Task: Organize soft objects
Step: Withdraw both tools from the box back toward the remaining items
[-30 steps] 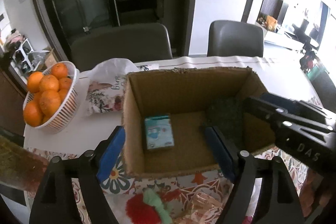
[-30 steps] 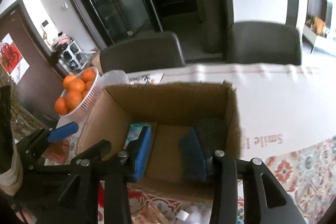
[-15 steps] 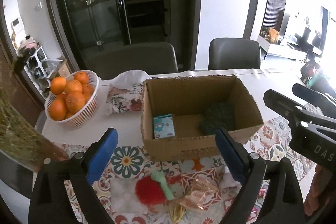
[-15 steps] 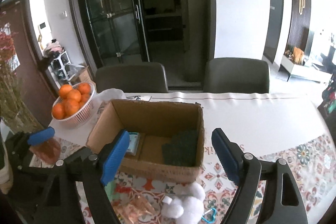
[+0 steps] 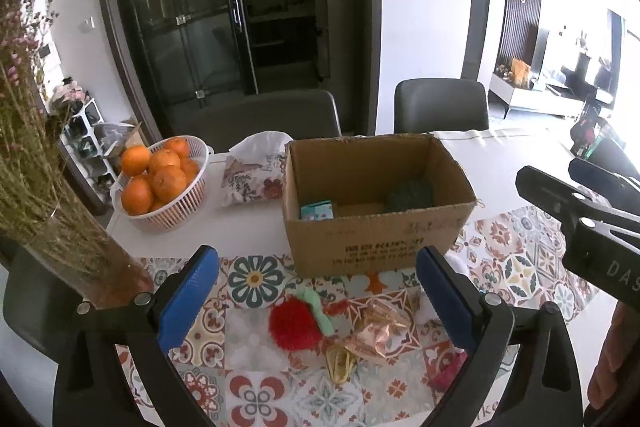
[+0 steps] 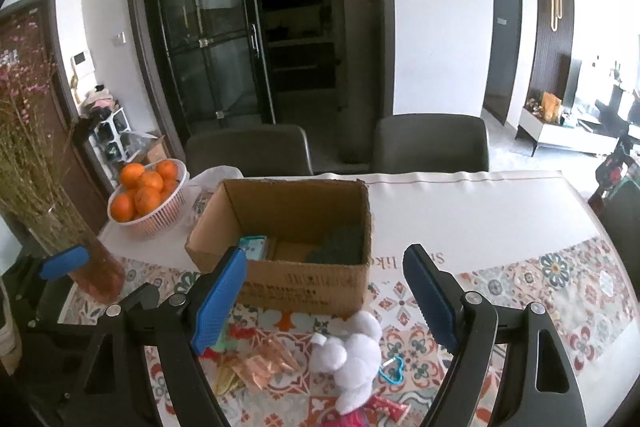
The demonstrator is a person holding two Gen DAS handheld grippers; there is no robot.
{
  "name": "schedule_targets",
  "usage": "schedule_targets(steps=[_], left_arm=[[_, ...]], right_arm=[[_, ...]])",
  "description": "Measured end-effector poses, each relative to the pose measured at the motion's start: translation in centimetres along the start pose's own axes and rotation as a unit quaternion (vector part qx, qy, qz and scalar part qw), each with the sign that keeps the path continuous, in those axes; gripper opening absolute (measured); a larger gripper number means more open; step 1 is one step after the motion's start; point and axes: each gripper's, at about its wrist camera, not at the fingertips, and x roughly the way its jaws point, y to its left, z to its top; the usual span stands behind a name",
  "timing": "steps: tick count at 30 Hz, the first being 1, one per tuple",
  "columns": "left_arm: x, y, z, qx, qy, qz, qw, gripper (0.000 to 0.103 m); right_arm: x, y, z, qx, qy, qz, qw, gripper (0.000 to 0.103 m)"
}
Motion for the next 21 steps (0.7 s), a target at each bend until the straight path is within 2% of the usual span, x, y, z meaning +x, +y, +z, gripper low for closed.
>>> schedule_targets(steps=[11, 21], left_arm=[[-1.0, -1.1, -3.1, 0.012, 0.014, -0.014, 0.9997, 0.101], [0.3, -1.5, -6.8, 0.006, 0.055, -0.027, 0.9981, 0.101]], right_arm=[[-2.1, -0.6, -3.8, 0.022, 0.016, -0.014, 1.000, 0.082], [-2.1, -0.8, -7.7, 0.034, 0.047, -0.022, 0.998, 0.082]])
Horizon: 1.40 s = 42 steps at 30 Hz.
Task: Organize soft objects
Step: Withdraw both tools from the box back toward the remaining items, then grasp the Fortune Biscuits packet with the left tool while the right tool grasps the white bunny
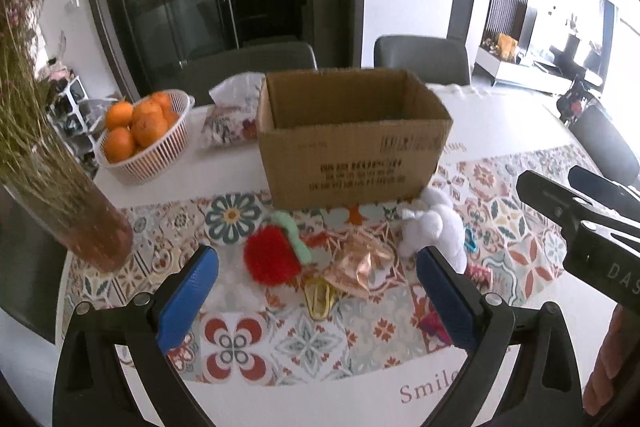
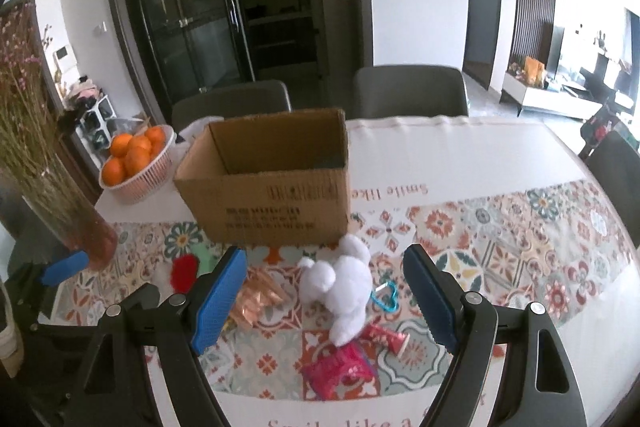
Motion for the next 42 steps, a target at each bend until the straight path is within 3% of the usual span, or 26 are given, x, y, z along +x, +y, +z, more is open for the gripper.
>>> schedule_targets(steps=[8, 19, 33, 42], left_arm=[[1.9, -0.3, -2.2, 0.005, 0.033, -0.003, 0.9994, 0.101], [6.3, -2.5, -2.8, 0.066, 0.074, -0.032, 0.9946, 0.100], [14.0, -5.8, -2.1, 0.158, 0.138, -0.046, 0.9766, 0.096], [18.0, -6.5, -2.2, 0.177, 0.178, -0.043, 0.9672, 0.090]], right_arm=[[1.5, 0.0, -2.5, 0.004, 0.038, -0.007, 0.999, 0.082], [5.0, -1.6, -5.0, 0.021, 0.098, -0.014, 0.995, 0.082], [11.9, -3.4, -6.1, 0.014, 0.179, -0.013, 0.984, 0.082], [15.9, -3.5, -6.2, -0.007, 0.226, 0.001, 0.974, 0.082]])
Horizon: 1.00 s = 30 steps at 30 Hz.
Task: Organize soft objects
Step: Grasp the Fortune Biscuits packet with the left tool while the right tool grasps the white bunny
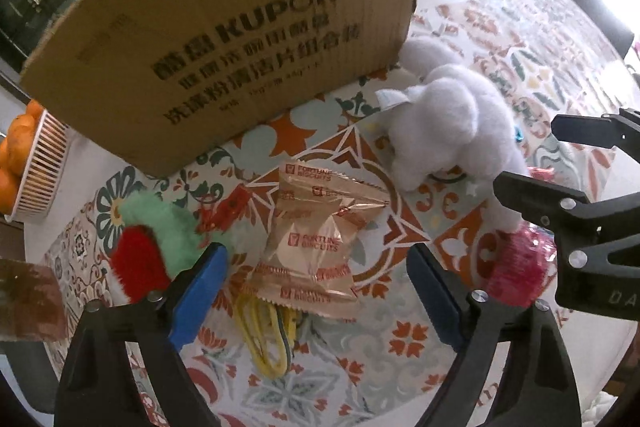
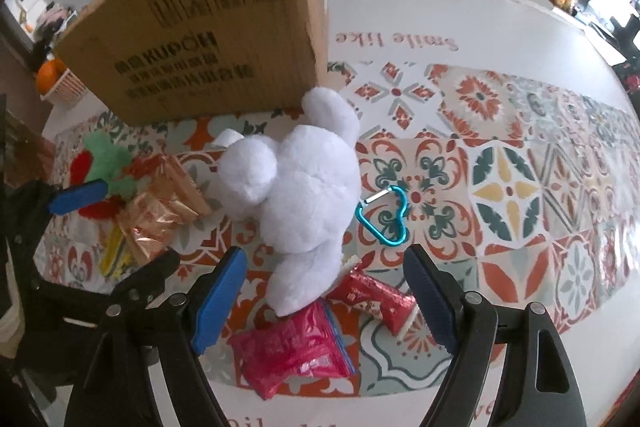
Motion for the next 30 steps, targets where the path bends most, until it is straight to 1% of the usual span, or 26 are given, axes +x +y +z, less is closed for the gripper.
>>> schedule_targets(steps=[5, 10, 11, 13, 14, 16, 17, 18, 19, 22, 26, 28, 30], left_arm=[[1.8, 0.3, 0.4, -0.003, 0.015, -0.004, 0.9999, 0.088], [3.4, 0.7, 1.1, -0.011, 0.027, 0.000, 0.9996, 0.080], [3.6, 0.8, 1.2, -0.011, 0.027, 0.002, 0.9996, 0.081], [3.8, 1.1, 1.3, -0.016, 0.023, -0.002, 0.9996, 0.081], [3.8, 1.2, 1.4, -0.022, 0.023, -0.003, 0.9995, 0.080], [3.9, 1.6, 1.8, -0.028, 0.019, -0.008, 0.9994, 0.068], [3.9, 1.7, 1.8, -0.033, 0.019, -0.014, 0.9992, 0.066], [3.9, 1.8, 2.0, -0.035, 0.019, -0.019, 0.9990, 0.060], [3.9, 2.4, 2.4, -0.038, 0.018, -0.021, 0.9989, 0.058], [3.7, 2.7, 2.6, -0.048, 0.012, -0.018, 0.9986, 0.052], [3.2, 2.6, 2.1, -0.056, 0.004, -0.020, 0.9982, 0.051], [2.2, 2.2, 0.9, -0.062, -0.001, -0.019, 0.9979, 0.051], [1.3, 2.5, 0.8, -0.076, -0.009, -0.019, 0.9969, 0.051]], right_arm=[[2.1, -0.2, 0.6, -0.003, 0.027, -0.001, 1.000, 0.082], [3.6, 0.1, 1.2, -0.016, 0.039, -0.005, 0.999, 0.081], [3.8, 0.2, 1.4, -0.018, 0.043, -0.006, 0.999, 0.081], [4.3, 0.3, 1.6, -0.020, 0.047, -0.004, 0.999, 0.076], [4.5, 0.3, 1.7, -0.018, 0.047, -0.001, 0.999, 0.071], [4.6, 0.3, 1.8, -0.019, 0.045, 0.005, 0.999, 0.063], [4.8, 0.4, 1.9, -0.019, 0.046, 0.012, 0.999, 0.054], [4.8, 0.5, 1.9, -0.018, 0.045, 0.019, 0.999, 0.048], [4.8, 0.6, 1.9, -0.017, 0.044, 0.029, 0.998, 0.047], [4.8, 0.9, 1.6, -0.015, 0.036, 0.032, 0.999, 0.044], [4.0, 0.7, 1.0, -0.006, 0.023, 0.033, 0.999, 0.042], [3.4, 0.4, 0.8, -0.002, 0.016, 0.035, 0.999, 0.042], [2.6, 0.1, 0.4, 0.002, 0.003, 0.034, 0.999, 0.041]])
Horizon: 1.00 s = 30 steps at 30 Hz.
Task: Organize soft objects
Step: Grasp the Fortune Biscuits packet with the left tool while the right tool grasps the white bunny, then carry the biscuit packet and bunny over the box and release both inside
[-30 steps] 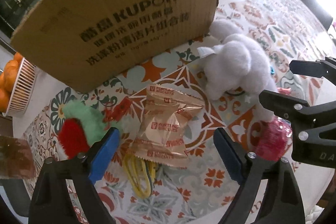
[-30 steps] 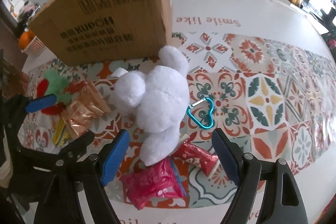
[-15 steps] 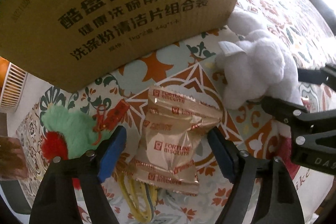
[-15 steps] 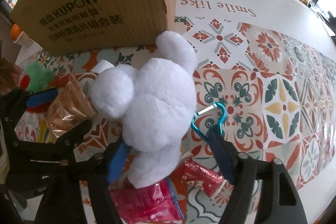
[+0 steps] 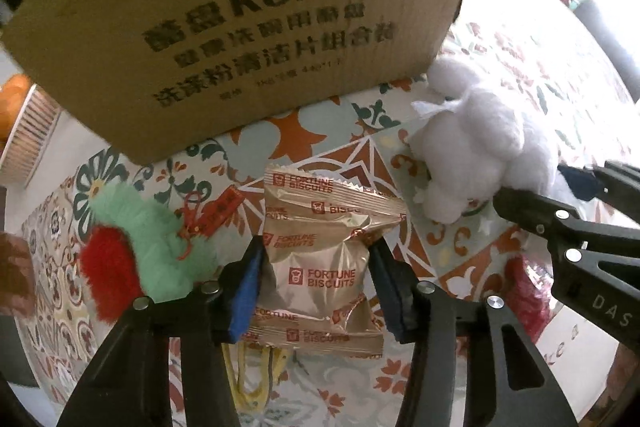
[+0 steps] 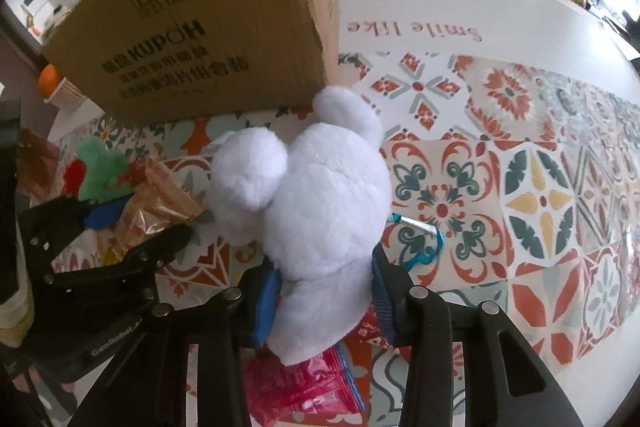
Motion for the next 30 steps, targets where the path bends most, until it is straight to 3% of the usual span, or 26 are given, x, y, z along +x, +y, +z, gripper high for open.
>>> schedule_targets(steps=[12, 30], left_arm=[[-6.3, 1.0, -1.2, -0.055, -0.063, 0.000, 0.9965, 0.050], [-13.5, 0.9, -3.8, -0.101, -0.153, 0.013, 0.9829, 0.050]], right_arm=[[-4.0, -1.4, -0.7, 0.029, -0.043, 0.022, 0.998, 0.040], [-12.0, 1.9, -1.4, 0.007, -0.142, 0.026, 0.990, 0.040]])
